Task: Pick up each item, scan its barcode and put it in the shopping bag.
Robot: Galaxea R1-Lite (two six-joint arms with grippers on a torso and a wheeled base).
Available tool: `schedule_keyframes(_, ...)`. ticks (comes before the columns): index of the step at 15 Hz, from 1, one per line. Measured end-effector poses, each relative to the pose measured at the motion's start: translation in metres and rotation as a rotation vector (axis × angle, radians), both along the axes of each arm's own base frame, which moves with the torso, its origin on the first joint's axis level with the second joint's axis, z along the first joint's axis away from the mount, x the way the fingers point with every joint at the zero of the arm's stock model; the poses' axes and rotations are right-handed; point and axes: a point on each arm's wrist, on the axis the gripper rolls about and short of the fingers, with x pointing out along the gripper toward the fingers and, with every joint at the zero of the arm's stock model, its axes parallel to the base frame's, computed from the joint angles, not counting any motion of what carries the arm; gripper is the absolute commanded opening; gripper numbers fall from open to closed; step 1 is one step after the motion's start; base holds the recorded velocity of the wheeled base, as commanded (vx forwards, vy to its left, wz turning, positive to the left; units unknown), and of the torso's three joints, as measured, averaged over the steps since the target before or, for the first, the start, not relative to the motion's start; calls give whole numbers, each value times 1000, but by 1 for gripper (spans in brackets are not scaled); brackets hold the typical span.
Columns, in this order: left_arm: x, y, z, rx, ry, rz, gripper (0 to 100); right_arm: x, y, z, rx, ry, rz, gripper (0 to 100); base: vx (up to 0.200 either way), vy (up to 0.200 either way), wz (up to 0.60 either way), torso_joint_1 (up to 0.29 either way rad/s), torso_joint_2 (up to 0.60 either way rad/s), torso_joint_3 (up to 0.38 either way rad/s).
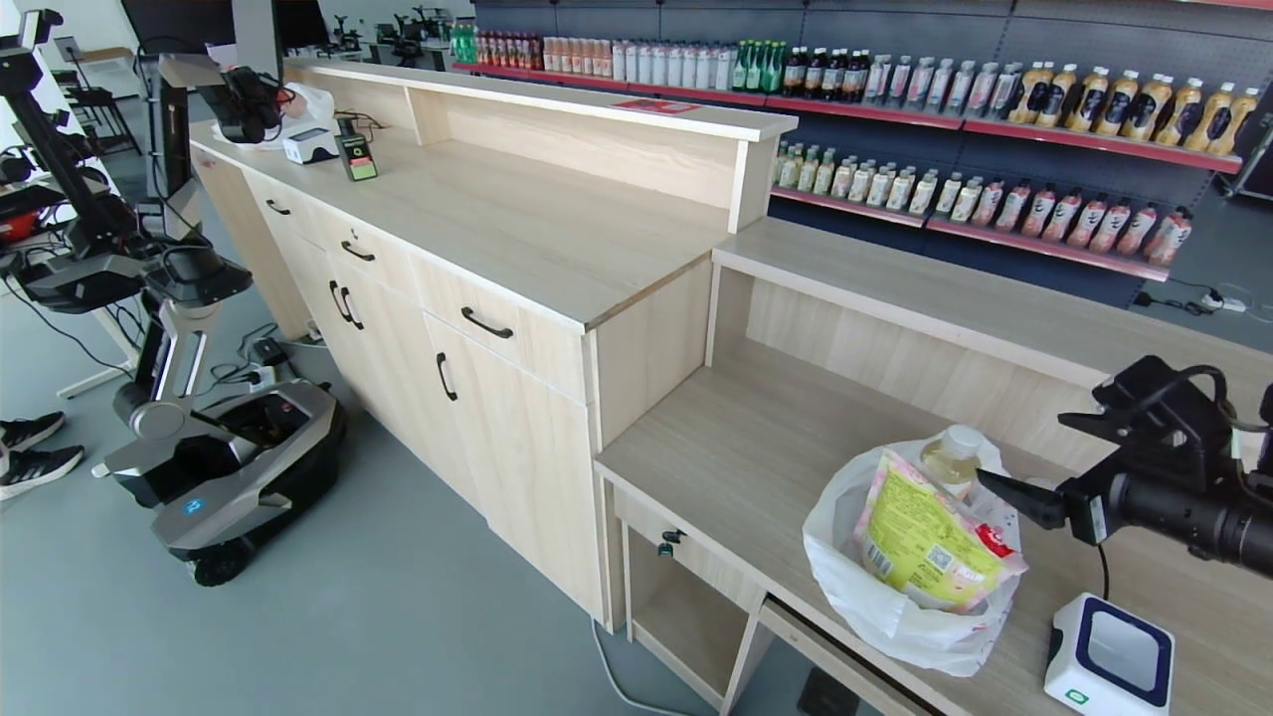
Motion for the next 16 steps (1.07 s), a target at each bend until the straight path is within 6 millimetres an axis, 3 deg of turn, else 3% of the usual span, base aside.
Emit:
schedule_keyframes(2,0,0,0,0,0,0,100,-25,-2,22,-16,-72,-52,100,0,0,-600,5,0,2)
schedule_keyframes(6,0,0,0,0,0,-1,100,-53,-5,50,28,-187,-242,100,0,0,-600,1,2,1)
schedule_keyframes(16,0,0,0,0,0,0,100,-107,-5,60,133,-154,-469,100,0,0,-540,3,3,0)
